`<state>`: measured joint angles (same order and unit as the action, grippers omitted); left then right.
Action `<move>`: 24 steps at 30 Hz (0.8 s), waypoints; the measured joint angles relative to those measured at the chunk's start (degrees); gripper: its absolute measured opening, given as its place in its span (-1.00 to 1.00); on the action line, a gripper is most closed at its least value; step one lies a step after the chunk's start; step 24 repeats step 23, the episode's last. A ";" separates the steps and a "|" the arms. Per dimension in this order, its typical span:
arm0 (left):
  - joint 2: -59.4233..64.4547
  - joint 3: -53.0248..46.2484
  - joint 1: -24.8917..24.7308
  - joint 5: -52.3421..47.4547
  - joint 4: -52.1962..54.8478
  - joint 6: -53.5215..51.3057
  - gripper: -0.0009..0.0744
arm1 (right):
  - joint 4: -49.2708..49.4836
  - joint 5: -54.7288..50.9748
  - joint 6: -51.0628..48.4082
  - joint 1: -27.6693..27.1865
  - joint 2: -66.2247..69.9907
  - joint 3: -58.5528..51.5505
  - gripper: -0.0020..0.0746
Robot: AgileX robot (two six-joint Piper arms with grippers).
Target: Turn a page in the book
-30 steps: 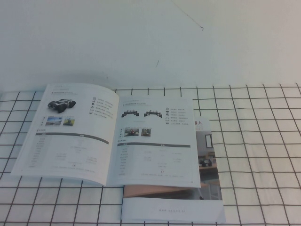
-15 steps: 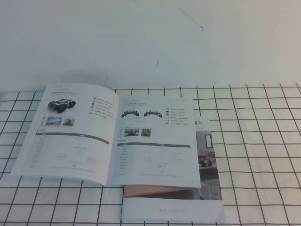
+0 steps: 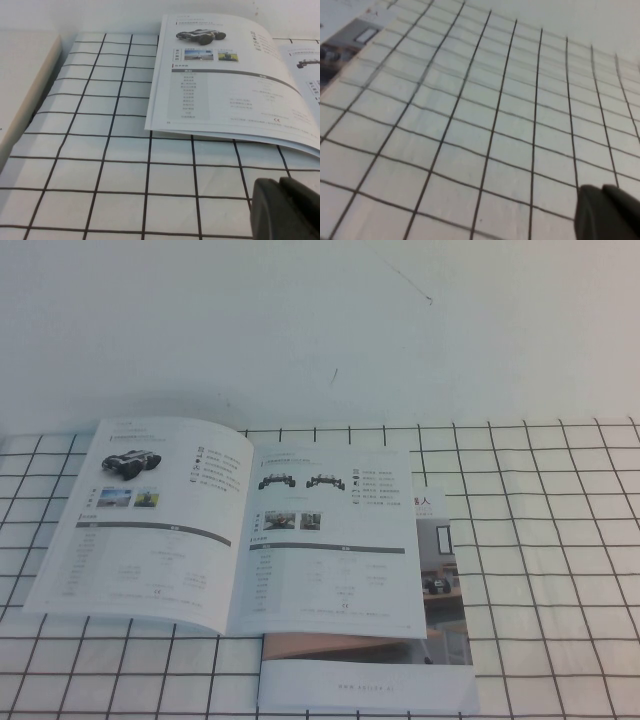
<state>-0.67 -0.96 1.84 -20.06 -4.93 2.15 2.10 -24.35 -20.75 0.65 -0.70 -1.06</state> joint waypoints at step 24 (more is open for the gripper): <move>0.00 -0.09 0.00 0.12 0.00 0.00 -0.98 | 0.12 2.69 0.10 -0.04 0.00 -0.45 -0.95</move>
